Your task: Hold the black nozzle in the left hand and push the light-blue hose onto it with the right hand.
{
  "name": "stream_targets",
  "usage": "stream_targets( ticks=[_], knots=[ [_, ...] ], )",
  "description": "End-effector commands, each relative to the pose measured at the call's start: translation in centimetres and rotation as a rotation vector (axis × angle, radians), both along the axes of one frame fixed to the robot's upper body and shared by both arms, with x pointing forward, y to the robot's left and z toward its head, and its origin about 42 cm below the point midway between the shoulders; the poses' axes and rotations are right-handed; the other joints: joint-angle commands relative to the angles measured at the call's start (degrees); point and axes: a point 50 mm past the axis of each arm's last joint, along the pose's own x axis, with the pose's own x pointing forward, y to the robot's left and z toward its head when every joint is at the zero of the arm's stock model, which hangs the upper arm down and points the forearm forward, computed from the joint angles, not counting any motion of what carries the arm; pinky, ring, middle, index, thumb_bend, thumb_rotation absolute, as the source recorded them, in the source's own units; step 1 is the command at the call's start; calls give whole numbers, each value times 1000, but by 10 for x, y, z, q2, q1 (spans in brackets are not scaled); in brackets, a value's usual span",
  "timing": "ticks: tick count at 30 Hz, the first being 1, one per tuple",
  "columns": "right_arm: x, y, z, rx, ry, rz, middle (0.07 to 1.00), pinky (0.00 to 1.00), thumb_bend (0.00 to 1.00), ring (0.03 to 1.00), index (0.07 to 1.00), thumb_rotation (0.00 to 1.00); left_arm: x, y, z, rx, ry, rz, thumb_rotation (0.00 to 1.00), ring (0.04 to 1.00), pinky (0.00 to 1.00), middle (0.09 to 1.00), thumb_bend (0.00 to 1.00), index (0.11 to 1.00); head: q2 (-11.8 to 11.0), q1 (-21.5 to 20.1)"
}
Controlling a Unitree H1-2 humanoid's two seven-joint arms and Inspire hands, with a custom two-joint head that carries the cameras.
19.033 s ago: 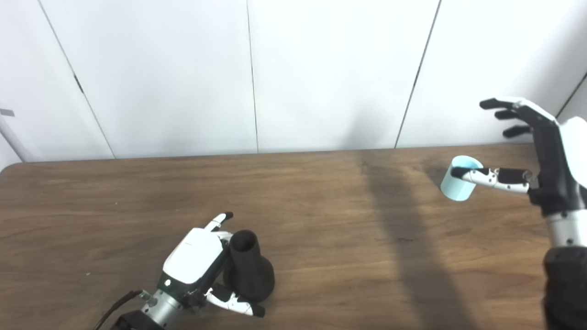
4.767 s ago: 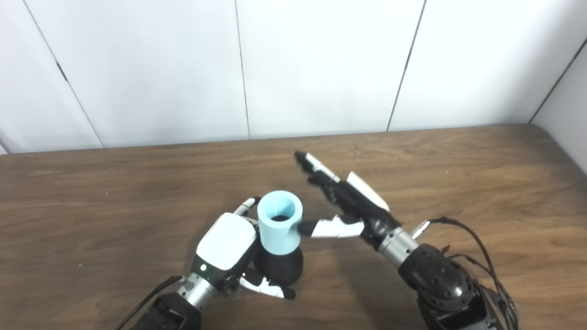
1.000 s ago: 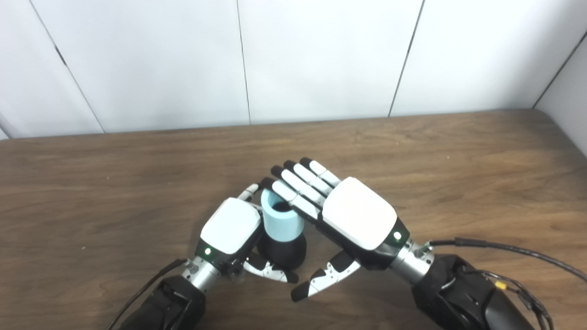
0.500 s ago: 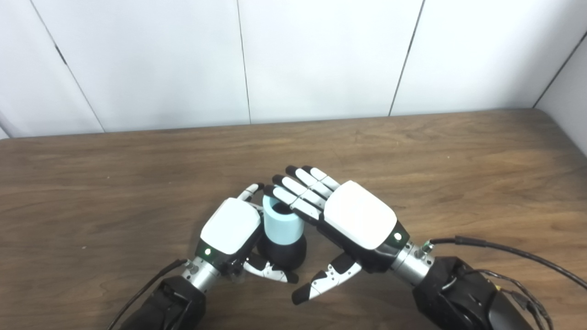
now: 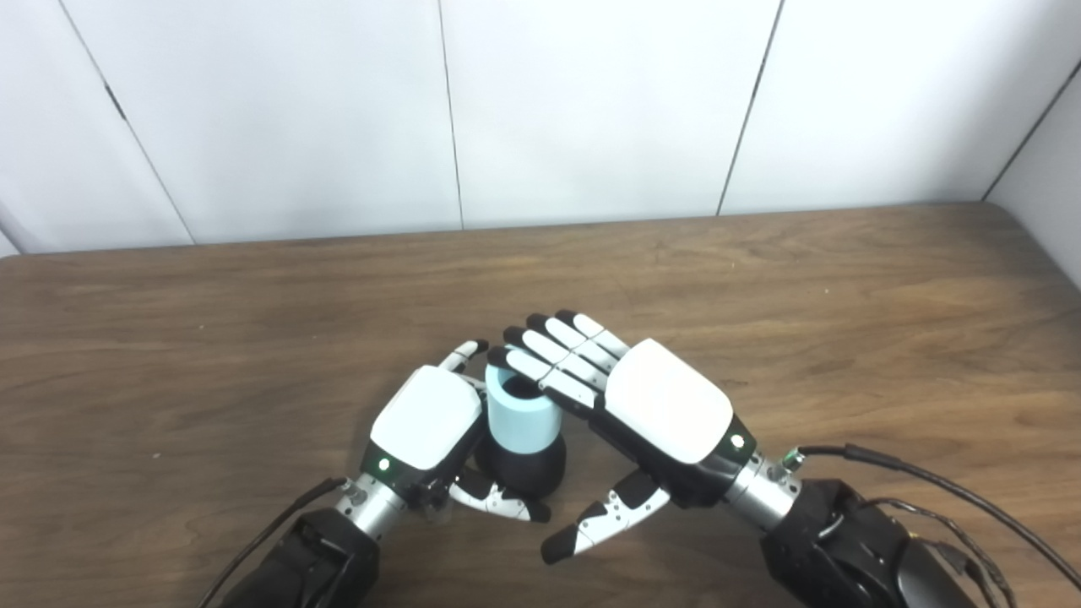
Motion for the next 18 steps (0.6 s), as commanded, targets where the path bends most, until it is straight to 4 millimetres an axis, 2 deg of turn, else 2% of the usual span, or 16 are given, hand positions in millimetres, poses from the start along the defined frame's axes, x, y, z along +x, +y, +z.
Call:
stream_targets(
  ticks=[1,4,7,18],
  knots=[
    [-13,-5,-33,-149,134,58,927,992,823,991,864,950,-30,5,-46,169,177,-49,0,531,898,433,518,529,0,0],
    [-12,-4,-26,-122,133,39,982,999,826,999,934,913,-30,5,-46,180,170,-48,0,536,907,436,519,527,0,0],
    [-10,-2,-19,-94,123,19,999,991,841,1000,974,874,-30,5,-46,188,172,-51,0,541,916,438,519,527,0,0],
    [-3,0,5,8,122,-68,1000,1000,878,1000,1000,857,-29,5,-48,198,169,-54,0,539,906,433,518,528,-3,-1]
  ],
)
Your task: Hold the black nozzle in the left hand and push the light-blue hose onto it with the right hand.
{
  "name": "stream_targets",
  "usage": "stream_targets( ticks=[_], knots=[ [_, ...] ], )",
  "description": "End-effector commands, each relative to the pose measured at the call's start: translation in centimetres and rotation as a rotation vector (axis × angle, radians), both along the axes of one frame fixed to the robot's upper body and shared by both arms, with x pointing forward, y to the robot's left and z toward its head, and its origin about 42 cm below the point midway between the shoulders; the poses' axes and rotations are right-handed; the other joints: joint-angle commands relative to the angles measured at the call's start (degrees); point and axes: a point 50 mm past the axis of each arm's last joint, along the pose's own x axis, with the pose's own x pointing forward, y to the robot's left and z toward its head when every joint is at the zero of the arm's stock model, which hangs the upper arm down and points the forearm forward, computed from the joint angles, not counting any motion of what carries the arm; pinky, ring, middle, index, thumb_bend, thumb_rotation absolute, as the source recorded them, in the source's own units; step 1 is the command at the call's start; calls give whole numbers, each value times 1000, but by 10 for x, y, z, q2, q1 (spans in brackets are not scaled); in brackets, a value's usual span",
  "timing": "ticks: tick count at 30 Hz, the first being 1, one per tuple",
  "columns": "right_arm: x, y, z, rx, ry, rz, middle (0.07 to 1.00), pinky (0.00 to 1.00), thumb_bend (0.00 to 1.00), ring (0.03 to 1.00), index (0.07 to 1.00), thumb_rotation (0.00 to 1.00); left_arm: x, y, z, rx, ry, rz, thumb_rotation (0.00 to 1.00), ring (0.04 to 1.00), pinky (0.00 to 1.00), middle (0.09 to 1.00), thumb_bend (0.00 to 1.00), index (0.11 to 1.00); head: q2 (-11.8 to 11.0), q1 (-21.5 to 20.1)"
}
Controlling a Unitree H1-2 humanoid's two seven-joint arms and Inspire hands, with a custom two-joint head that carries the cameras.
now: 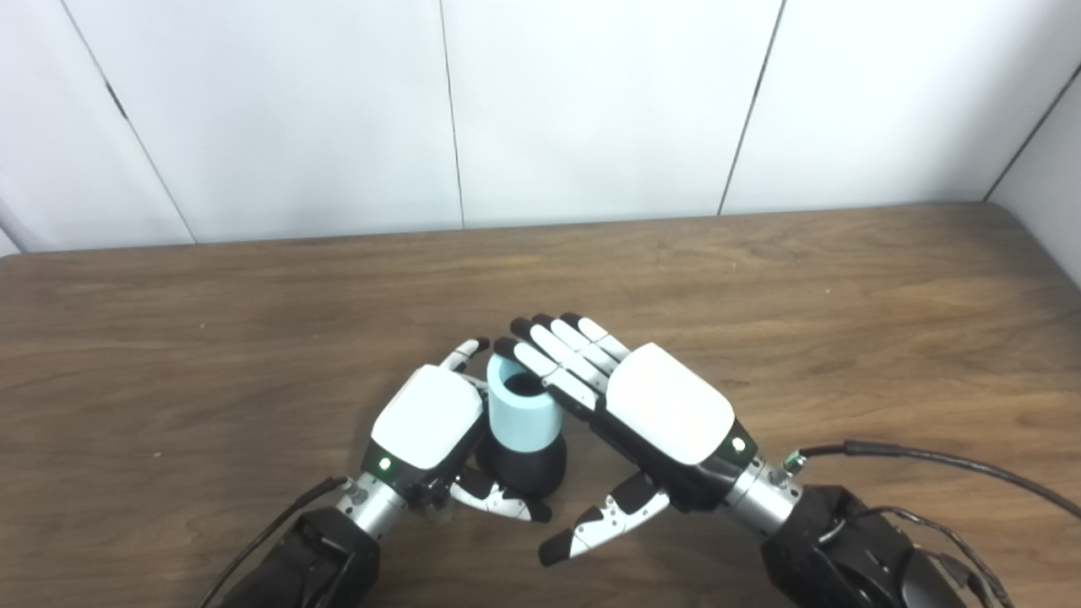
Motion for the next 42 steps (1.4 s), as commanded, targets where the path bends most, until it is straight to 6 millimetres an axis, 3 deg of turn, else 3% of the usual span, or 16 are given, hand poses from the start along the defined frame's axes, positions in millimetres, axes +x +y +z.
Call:
stream_targets(
  ticks=[1,14,20,26,29,32,35,38,39,42],
  knots=[
    [-1,-1,-1,-2,50,-11,1000,1000,880,1000,1000,856,-30,6,-49,195,171,-50,0,540,910,434,518,528,0,0],
    [7,-4,13,147,9,-30,1000,1000,888,1000,1000,909,-30,4,-47,188,175,-46,0,545,919,436,518,532,-2,1],
    [6,-5,9,219,-34,-16,1000,970,890,1000,1000,870,-29,3,-47,193,174,-47,0,543,915,432,518,532,-2,2],
    [5,-6,4,348,-103,-10,991,870,854,978,977,814,-29,4,-48,178,176,-44,0,538,911,430,518,529,-2,1],
    [7,-8,3,460,-57,-33,998,896,853,984,988,820,-30,4,-48,183,173,-45,0,539,907,432,518,528,-2,2],
    [11,-13,-4,632,-16,-72,990,917,797,972,985,794,-30,4,-49,183,171,-43,0,539,906,435,518,531,-2,1],
    [16,-21,-18,832,27,-184,928,837,664,910,920,803,-29,5,-54,165,175,-39,0,527,901,434,519,525,-2,3],
    [20,-26,-32,1029,64,-284,841,712,391,825,808,595,-28,7,-57,146,180,-37,0,508,906,436,521,515,-1,3],
    [21,-28,-36,1092,88,-311,819,664,341,794,780,511,-28,7,-56,145,182,-37,0,481,905,432,510,515,-1,2],
    [26,-34,-47,1242,145,-359,794,659,289,766,758,444,-28,7,-54,147,182,-37,0,466,906,429,503,520,-1,3]
  ],
)
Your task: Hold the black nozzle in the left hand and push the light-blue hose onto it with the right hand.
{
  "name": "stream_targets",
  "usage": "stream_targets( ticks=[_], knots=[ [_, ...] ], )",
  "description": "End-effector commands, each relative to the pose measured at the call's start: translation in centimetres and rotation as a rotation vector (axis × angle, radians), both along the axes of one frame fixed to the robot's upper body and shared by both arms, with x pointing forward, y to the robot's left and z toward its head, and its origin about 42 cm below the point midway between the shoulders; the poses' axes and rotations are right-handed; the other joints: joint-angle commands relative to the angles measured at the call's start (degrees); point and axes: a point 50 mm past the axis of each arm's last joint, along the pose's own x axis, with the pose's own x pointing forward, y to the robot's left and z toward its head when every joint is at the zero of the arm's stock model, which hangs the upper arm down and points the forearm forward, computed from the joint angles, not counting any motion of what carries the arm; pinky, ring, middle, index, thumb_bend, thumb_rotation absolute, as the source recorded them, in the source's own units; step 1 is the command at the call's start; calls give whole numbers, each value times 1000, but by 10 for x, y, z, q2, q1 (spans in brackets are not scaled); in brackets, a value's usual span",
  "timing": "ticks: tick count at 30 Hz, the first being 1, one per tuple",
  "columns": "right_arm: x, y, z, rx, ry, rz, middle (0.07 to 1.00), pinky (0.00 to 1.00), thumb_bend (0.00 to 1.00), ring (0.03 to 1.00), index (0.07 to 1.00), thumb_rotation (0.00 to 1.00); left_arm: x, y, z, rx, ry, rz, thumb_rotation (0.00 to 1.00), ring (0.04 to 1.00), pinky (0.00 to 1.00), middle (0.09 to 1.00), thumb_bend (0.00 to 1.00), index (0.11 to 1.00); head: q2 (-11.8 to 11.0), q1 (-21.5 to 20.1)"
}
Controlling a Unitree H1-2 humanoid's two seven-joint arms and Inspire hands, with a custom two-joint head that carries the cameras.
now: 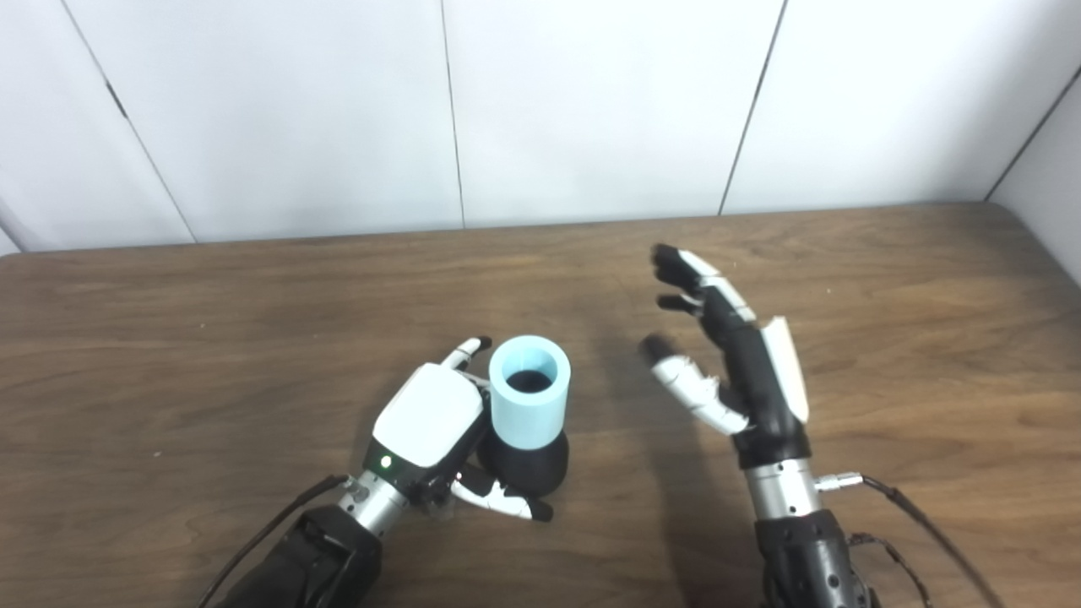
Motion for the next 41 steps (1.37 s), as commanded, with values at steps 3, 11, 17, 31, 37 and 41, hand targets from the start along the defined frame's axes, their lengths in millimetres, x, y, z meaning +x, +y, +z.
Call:
stream_targets(
  ticks=[3,11,17,31,37,41],
  knots=[
    [7,-5,4,137,10,-18,797,697,256,773,763,388,-32,7,-48,167,183,-36,0,465,896,427,501,522,1,2],
    [9,-8,0,187,66,-17,796,739,256,787,761,290,-32,8,-39,221,217,-5,0,572,962,471,519,511,1,3],
    [9,-8,1,207,82,-20,792,733,281,783,757,283,-29,15,-30,275,336,109,230,970,1000,947,996,943,0,4],
    [8,-6,1,194,95,-5,796,730,264,792,755,276,-16,28,-19,183,299,201,366,1000,1000,1000,1000,1000,-1,4],
    [8,-5,2,187,97,-6,795,714,261,789,753,276,-9,36,-10,154,346,221,381,1000,1000,1000,1000,1000,-2,3],
    [9,-6,1,184,101,-4,801,720,262,798,758,297,-1,48,1,62,449,183,431,1000,1000,1000,1000,1000,-3,4]
  ],
)
